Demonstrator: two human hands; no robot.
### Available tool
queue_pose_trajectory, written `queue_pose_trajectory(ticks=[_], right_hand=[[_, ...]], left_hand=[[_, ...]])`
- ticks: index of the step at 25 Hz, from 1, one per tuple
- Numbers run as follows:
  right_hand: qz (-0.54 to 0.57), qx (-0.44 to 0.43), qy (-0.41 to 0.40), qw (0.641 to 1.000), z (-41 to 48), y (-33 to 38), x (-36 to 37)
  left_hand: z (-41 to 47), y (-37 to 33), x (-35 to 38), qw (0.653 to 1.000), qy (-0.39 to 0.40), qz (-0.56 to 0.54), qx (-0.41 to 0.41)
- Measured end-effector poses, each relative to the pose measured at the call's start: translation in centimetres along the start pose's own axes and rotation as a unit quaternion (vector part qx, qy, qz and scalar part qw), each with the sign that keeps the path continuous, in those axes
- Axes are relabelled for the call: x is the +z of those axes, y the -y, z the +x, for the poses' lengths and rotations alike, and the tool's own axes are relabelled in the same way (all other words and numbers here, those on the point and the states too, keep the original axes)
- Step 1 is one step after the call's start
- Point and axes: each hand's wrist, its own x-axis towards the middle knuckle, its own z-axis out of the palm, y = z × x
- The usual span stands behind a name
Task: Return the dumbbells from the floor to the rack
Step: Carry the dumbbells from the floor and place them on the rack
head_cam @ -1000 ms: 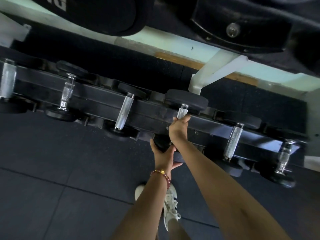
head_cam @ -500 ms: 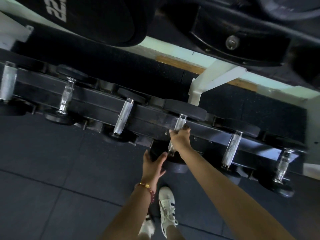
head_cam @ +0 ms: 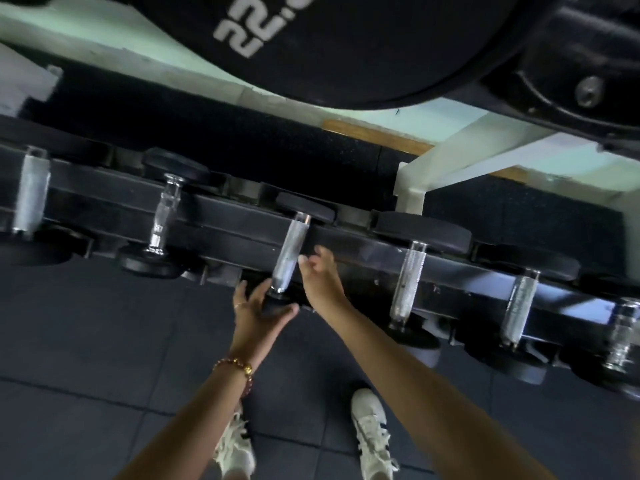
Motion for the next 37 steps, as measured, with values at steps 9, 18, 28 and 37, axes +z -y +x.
queue_pose_trajectory(ticks=[9,18,28,37], right_hand=[[0.001,0.011,-0.094,0.995,2.6,1.0,5.9],[-0.011,0.032,-0.067,0.997,3.1,0.8,5.8],[-0.121,-0.178,-0.081,0.973,-2.7,3.0,3.7],[-0.097,-0.057,0.063,0.992,2.4,10.6,16.5]], left_hand=[[1.3,1.6,-1.6,0.997,0.029,-0.038,0.064],[2.5,3.1,-2.2,0.994,0.062,-0.012,0.087],[4.8,0.3,-13.8,0.963,-0.234,0.018,0.128],[11.2,3.1,-20.3,0.992,0.054,-0.095,-0.059]])
